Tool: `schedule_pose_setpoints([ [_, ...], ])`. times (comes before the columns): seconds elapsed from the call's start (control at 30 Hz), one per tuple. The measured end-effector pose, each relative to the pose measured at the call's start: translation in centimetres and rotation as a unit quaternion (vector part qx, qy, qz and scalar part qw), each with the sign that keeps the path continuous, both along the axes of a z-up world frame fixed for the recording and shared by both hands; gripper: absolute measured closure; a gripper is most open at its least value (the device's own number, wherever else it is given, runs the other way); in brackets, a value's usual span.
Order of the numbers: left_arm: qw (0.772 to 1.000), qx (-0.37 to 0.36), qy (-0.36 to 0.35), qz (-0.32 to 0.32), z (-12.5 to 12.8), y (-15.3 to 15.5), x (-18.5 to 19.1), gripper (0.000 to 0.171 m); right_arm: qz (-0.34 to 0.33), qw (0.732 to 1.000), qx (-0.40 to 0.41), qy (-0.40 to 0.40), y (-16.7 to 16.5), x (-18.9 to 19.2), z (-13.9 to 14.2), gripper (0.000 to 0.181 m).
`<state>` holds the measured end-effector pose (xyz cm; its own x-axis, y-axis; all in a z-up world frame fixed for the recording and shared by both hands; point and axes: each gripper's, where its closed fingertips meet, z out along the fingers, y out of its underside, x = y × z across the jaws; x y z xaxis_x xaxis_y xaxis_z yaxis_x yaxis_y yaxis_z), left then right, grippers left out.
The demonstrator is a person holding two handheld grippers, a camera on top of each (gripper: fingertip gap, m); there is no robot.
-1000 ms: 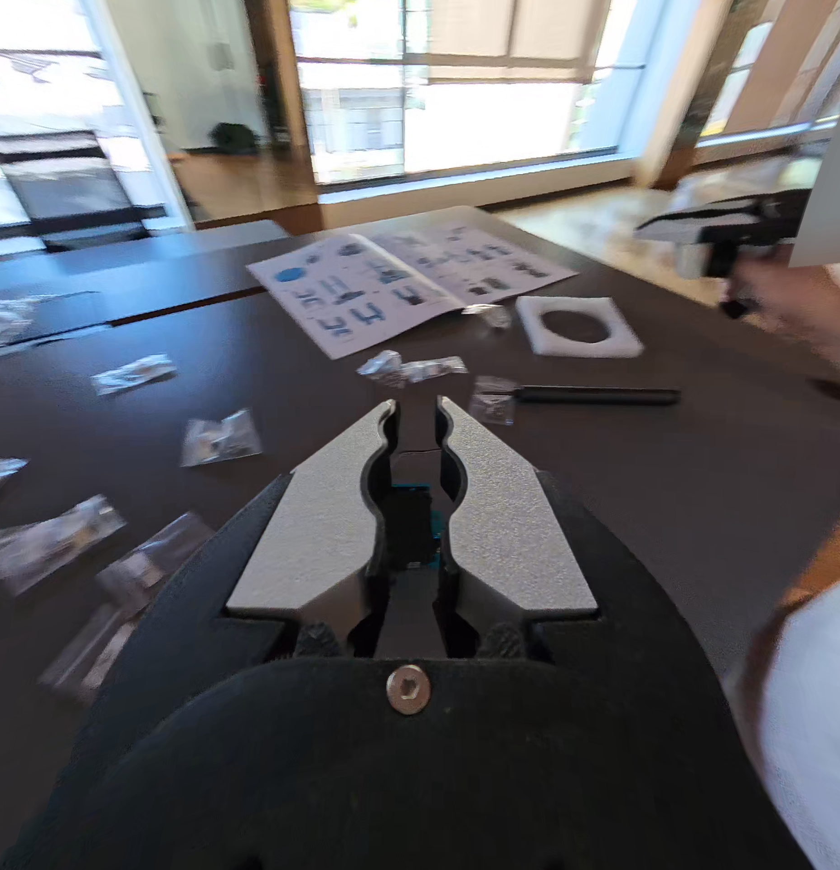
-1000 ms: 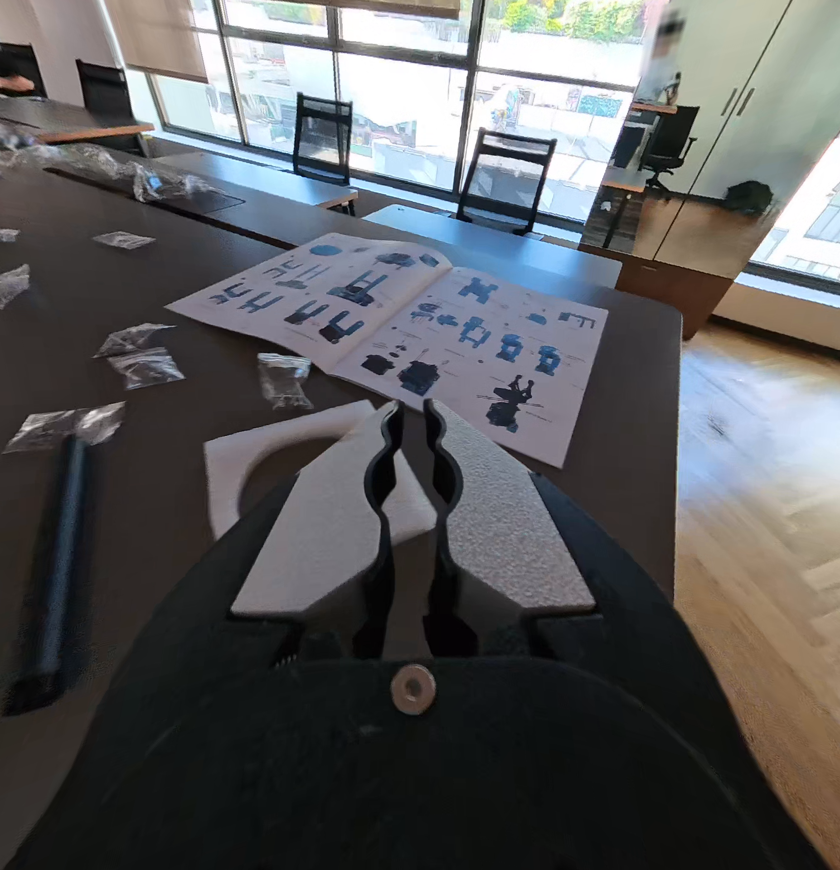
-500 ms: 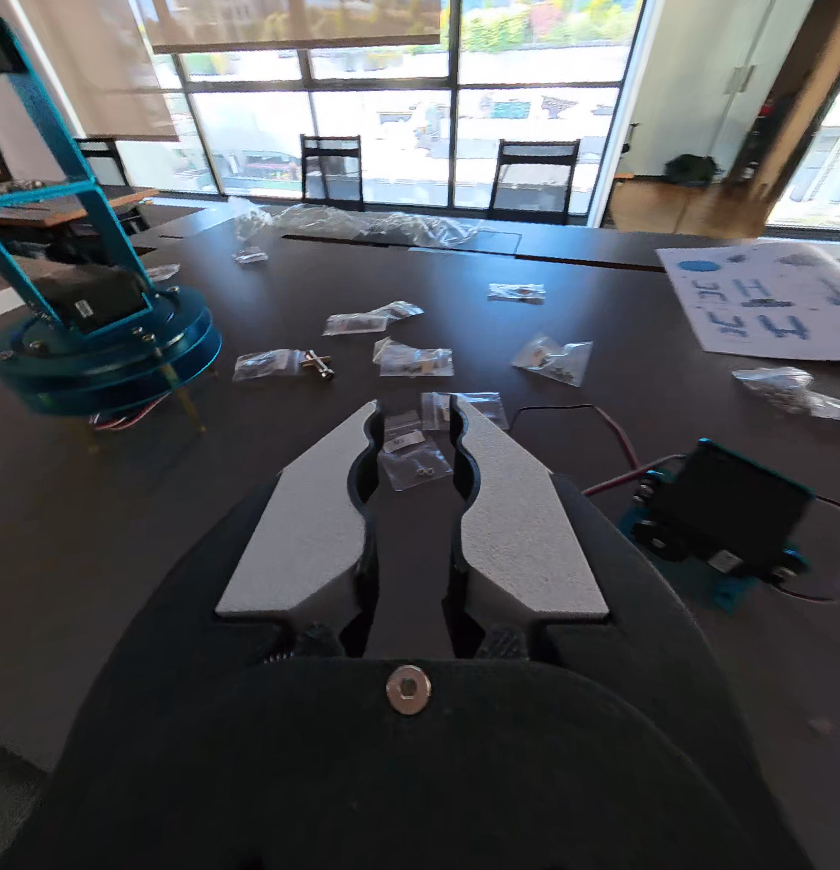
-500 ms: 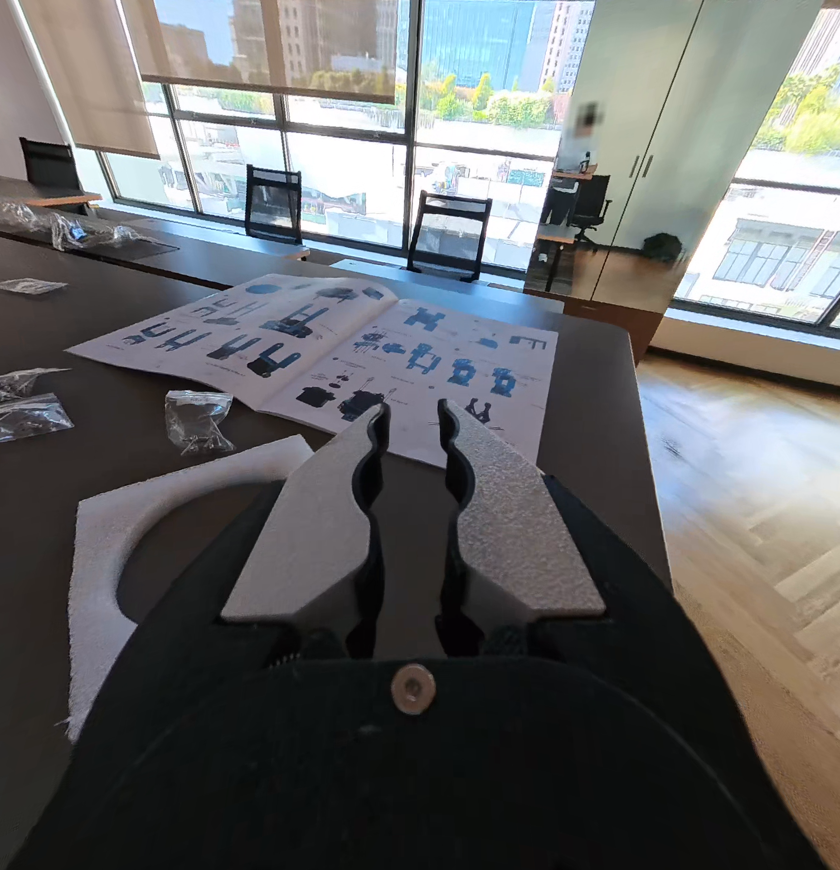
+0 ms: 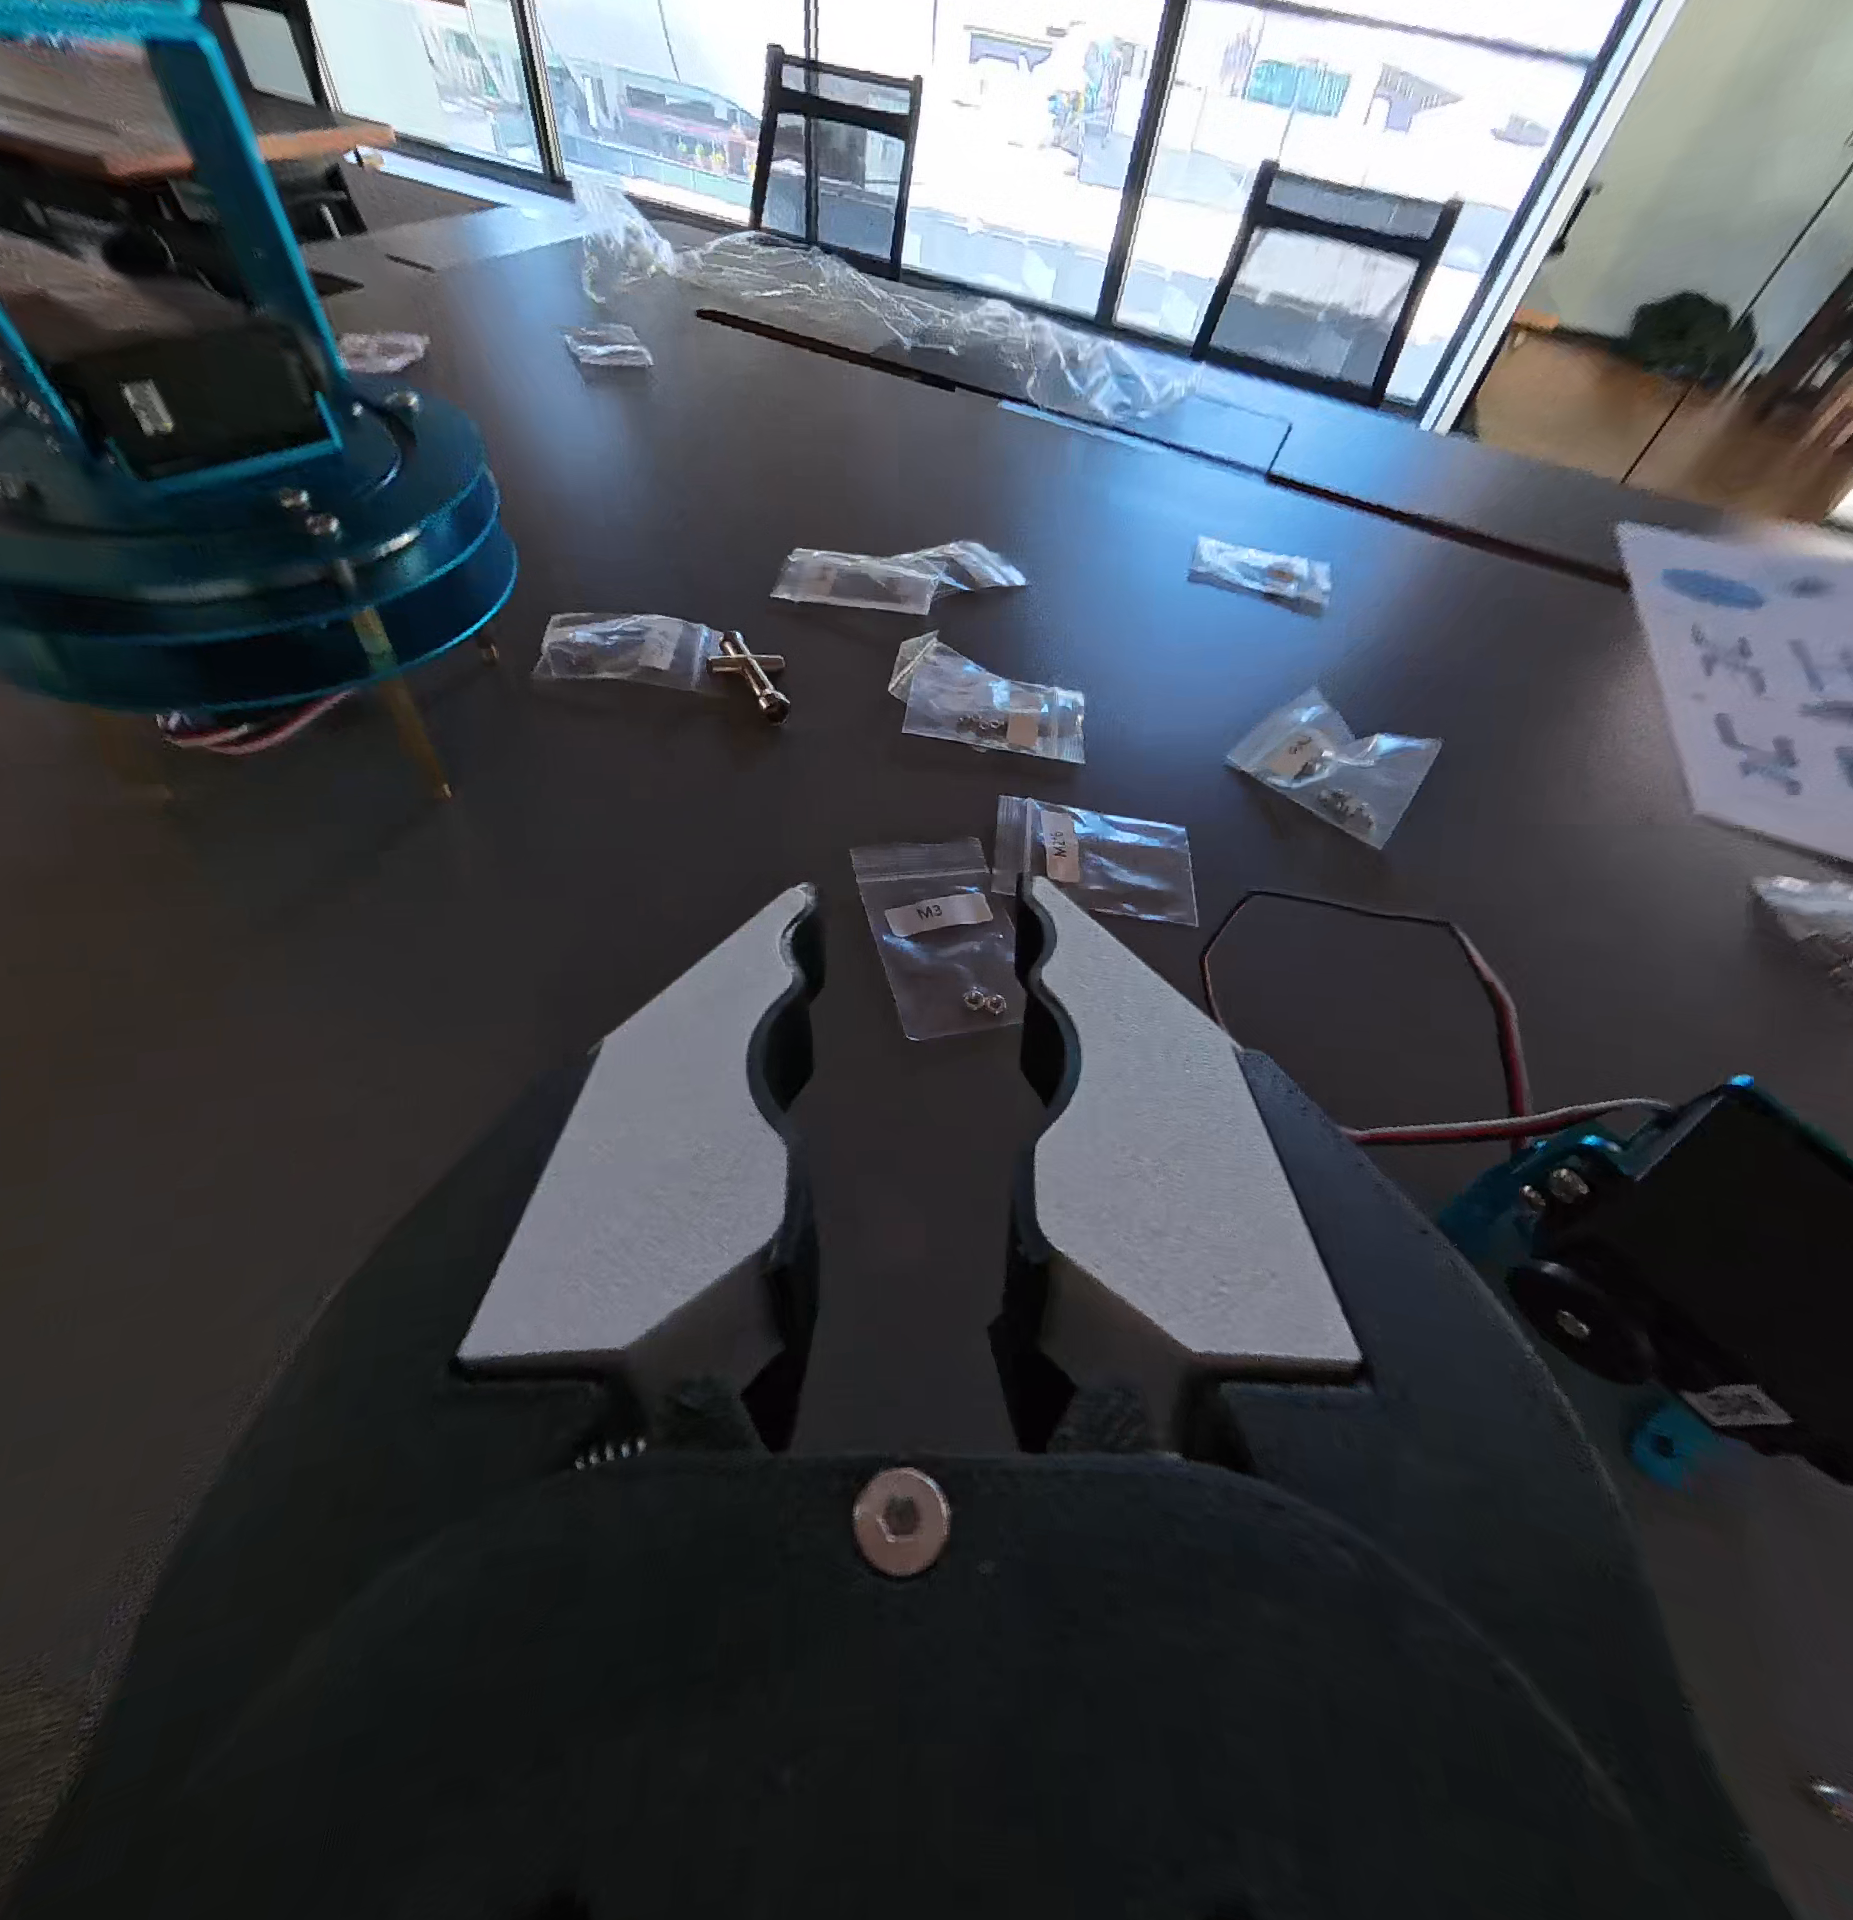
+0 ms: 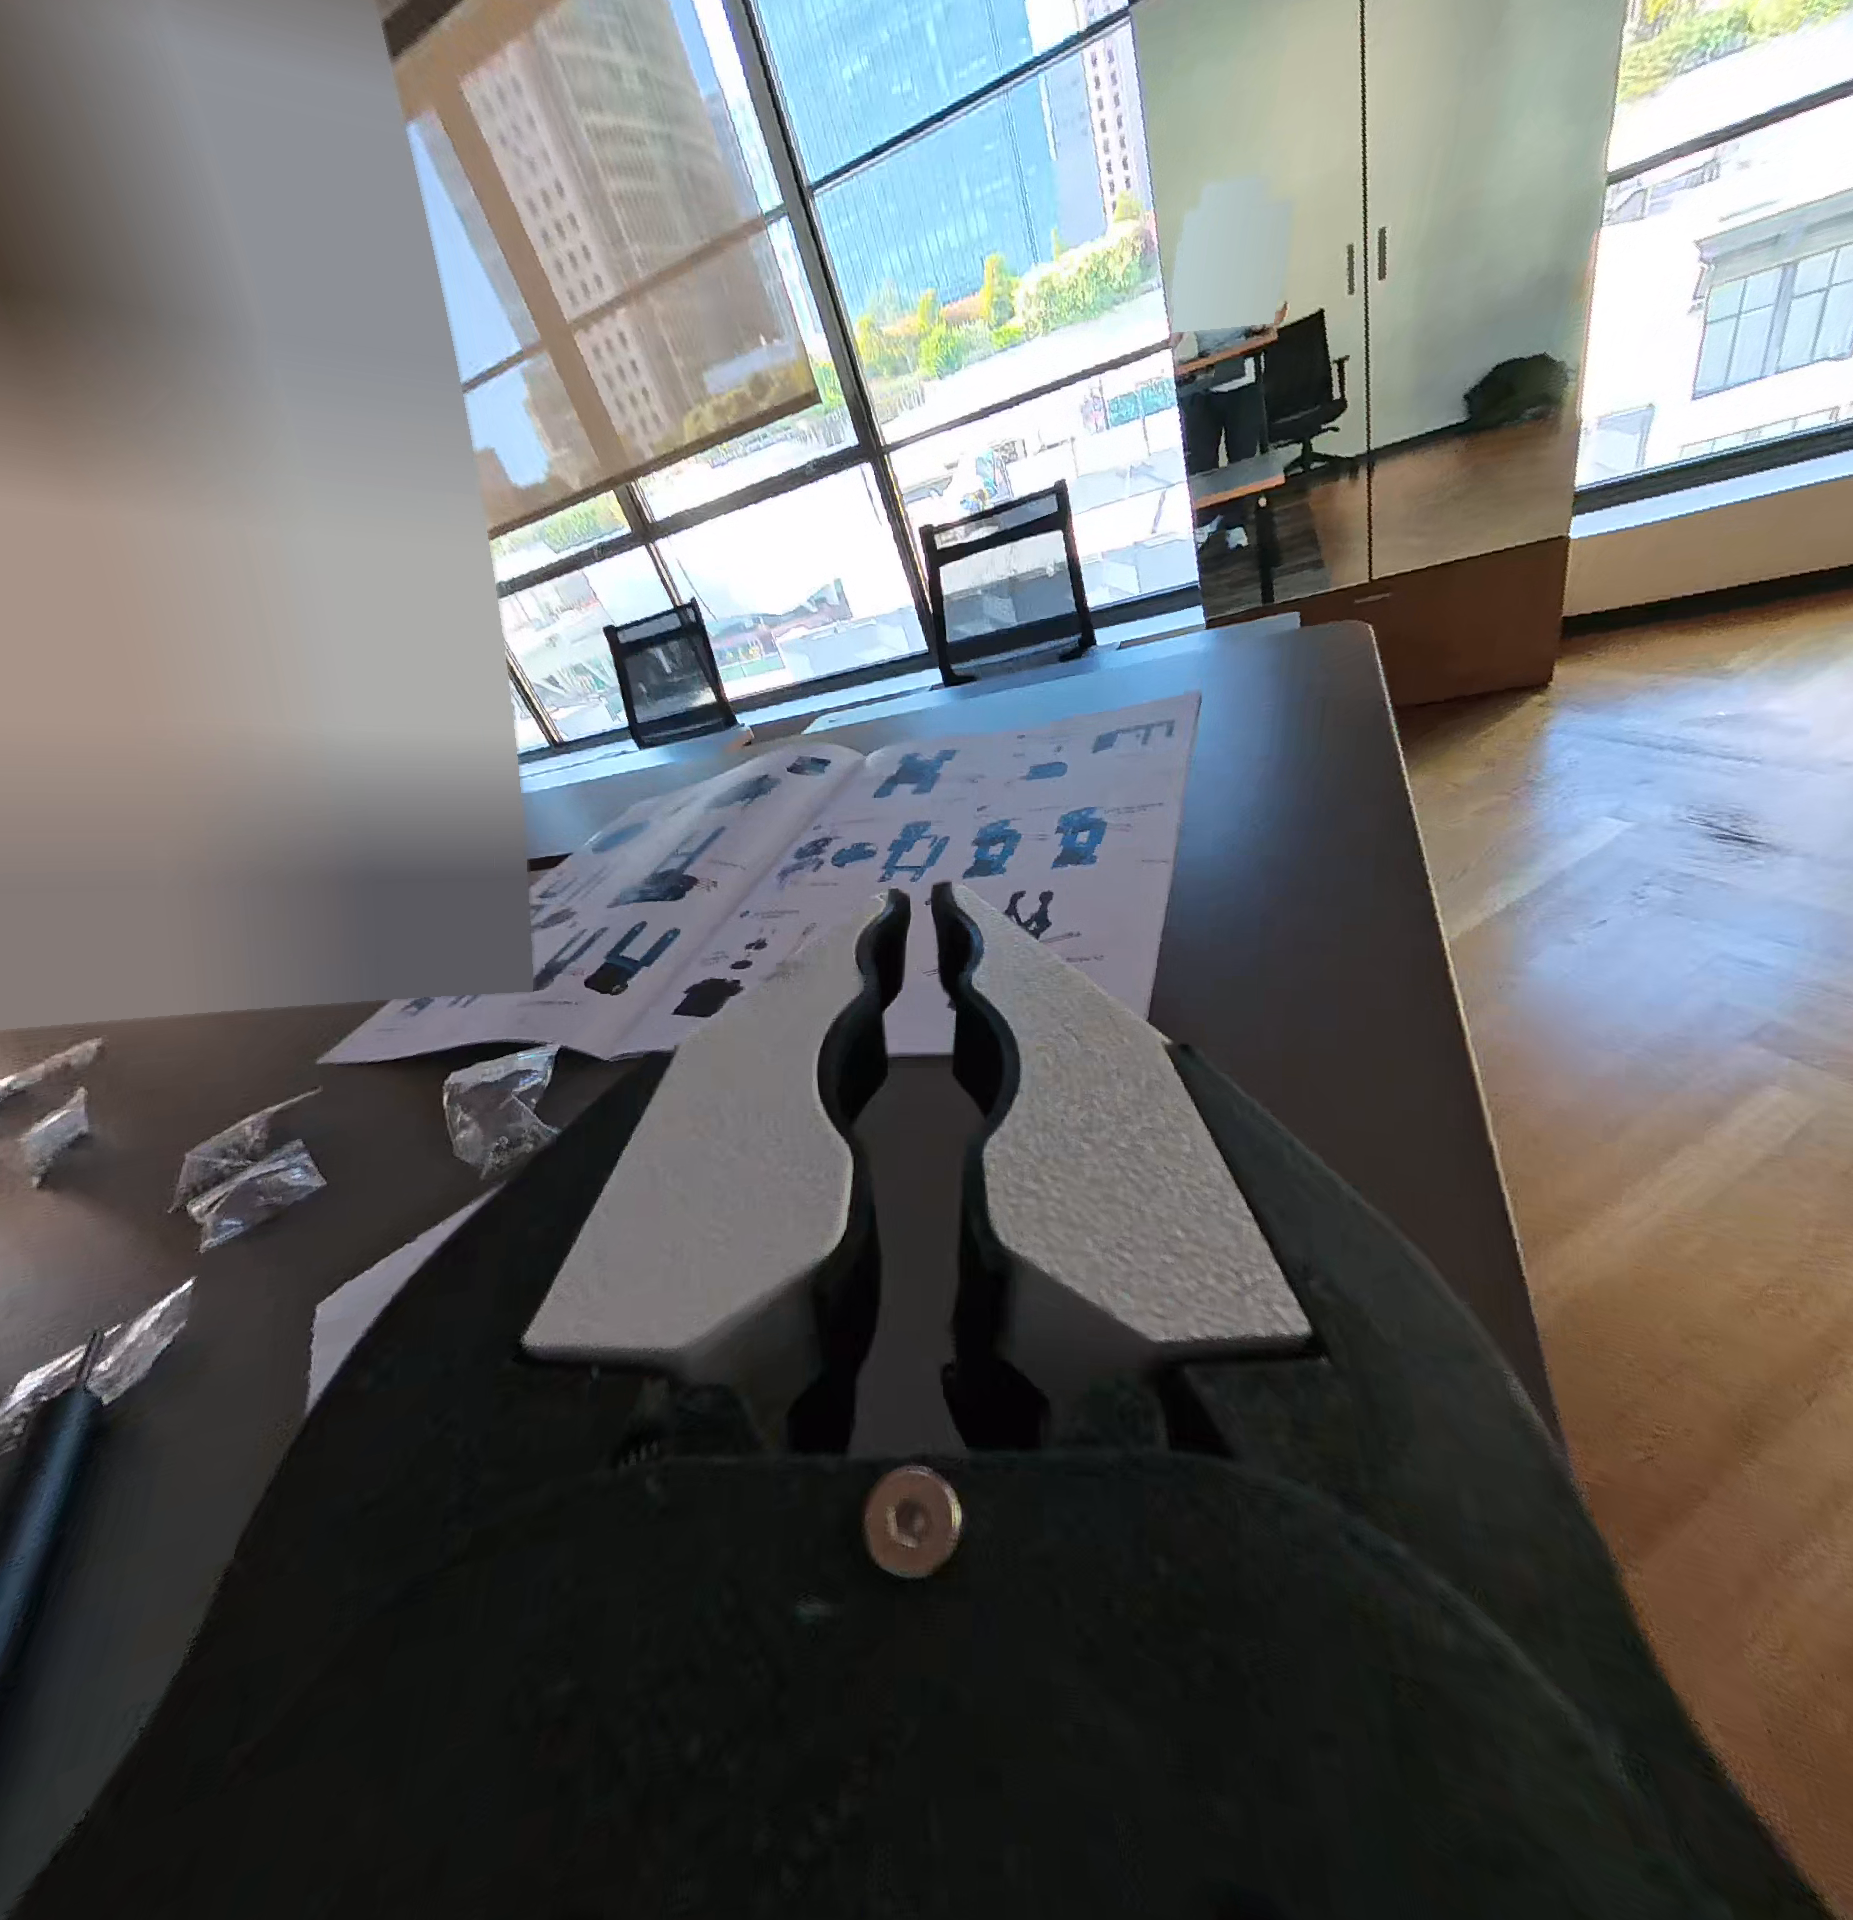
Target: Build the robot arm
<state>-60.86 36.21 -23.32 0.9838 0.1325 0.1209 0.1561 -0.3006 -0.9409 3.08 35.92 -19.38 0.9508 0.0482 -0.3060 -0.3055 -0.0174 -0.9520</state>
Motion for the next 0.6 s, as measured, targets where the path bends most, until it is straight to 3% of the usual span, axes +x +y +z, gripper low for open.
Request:
schedule_pose_setpoints([
  [0.13,0.998,0.021,-0.065,-0.006,0.2,-0.2,-0.6,0.144,0.010,1.000,0.007,-0.004,0.1,-0.6,0.2,0.177],
  [0.4,0.997,-0.075,-0.009,-0.031,-2.3,0.8,0.8,0.153,0.004,1.000,0.020,0.023,-0.2,0.0,0.4,0.177],
  [0.6,0.995,-0.082,-0.045,-0.030,-2.7,0.8,0.5,0.157,0.000,1.000,0.013,0.027,-0.1,0.2,0.2,0.181],
])
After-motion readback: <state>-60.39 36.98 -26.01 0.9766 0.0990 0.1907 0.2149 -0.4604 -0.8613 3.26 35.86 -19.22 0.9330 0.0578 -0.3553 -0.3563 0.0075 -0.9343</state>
